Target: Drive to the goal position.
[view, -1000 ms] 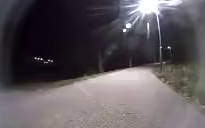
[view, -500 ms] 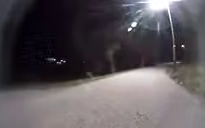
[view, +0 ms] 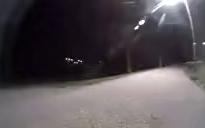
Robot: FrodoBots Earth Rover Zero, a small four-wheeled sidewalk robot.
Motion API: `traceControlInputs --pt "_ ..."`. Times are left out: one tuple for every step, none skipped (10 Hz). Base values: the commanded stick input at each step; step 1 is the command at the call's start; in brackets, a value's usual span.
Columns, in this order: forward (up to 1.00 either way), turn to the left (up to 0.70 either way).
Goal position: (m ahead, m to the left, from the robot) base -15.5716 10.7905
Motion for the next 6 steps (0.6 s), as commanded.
traceControlInputs --pt "0.0 0.45" --pt "0.0 0.45" --pt "0.0 0.45" --pt "0.0 0.45" --pt "0.0 0.45" --pt "0.0 0.45"
